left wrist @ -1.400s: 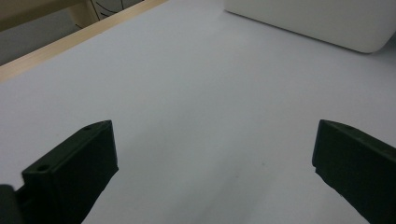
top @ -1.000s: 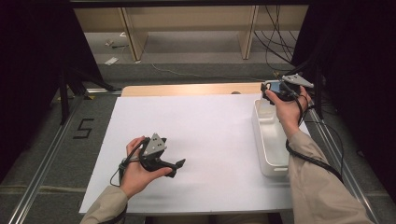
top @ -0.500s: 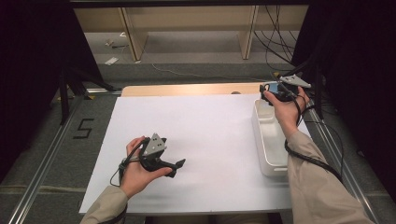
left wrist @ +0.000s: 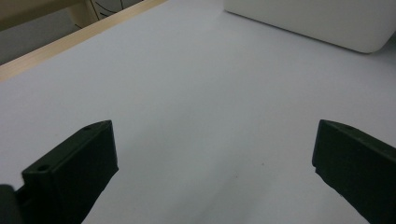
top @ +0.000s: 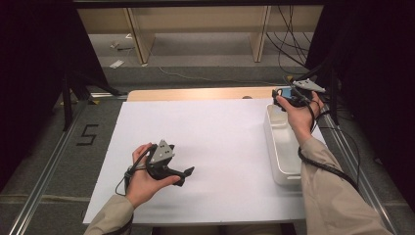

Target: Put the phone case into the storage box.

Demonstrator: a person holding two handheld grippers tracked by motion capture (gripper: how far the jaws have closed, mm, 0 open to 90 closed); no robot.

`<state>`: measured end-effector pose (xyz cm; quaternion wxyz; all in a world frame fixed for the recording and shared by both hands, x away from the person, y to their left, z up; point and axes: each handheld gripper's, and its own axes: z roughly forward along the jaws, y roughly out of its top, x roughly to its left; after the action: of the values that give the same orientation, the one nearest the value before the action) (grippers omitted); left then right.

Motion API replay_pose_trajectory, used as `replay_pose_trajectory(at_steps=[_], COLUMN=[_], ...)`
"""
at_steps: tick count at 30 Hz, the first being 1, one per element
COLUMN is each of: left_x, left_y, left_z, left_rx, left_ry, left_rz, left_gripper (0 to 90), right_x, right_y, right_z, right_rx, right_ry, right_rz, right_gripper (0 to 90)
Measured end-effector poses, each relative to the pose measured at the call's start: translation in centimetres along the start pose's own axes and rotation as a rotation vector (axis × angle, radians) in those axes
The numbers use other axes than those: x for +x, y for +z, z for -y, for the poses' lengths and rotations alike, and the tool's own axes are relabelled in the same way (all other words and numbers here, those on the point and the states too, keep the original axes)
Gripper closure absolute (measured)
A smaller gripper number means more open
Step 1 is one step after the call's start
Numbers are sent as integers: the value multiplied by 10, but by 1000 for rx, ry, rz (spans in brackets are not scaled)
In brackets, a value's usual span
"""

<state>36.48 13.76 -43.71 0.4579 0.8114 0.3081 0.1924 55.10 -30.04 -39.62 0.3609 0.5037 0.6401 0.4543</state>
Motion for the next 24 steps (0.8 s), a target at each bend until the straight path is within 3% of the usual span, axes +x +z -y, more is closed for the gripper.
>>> replay_pose_trajectory(at_steps=[24], left_x=[0], left_y=[-1], left_z=[0], left_rx=[-1], left_ry=[-1], left_rz=[-1], left_gripper=[0], right_x=[1], right_y=[8], right_z=[7], right_rx=[40], right_ry=[0], right_rz=[-3], right_gripper=[179])
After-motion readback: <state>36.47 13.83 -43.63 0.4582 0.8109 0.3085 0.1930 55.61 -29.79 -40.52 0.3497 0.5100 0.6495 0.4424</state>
